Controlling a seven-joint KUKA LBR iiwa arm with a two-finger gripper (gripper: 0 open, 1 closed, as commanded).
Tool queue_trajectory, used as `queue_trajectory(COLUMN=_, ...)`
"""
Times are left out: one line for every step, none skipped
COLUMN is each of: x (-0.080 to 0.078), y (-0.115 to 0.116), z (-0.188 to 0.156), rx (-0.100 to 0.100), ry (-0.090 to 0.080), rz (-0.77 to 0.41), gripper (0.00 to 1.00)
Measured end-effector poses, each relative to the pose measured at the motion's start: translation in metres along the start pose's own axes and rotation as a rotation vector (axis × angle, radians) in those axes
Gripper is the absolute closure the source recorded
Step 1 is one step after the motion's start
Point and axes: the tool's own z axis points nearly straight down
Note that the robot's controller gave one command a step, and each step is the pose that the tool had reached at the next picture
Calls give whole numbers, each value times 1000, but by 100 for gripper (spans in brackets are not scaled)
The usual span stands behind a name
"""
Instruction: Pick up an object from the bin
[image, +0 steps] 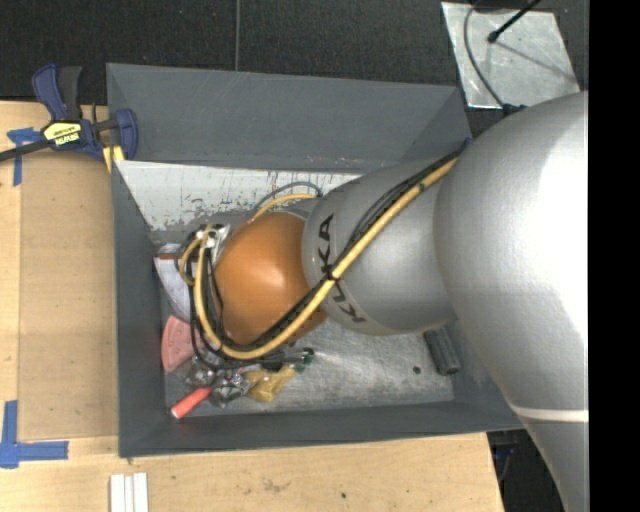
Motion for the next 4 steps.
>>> queue_trajectory(x=0, y=0, z=-2, rx=0, ry=0, rz=0, gripper=100)
queue_trajectory(x=0, y=0, z=-8, rx=-2, ry=3, rz=1, gripper=100)
queue_trajectory(x=1, y=1, z=-20, rx=-7, ry=11, rz=0, gripper=100)
queue_trajectory(x=1, y=1, z=-38, rx=-8, ry=13, rz=0, gripper=100)
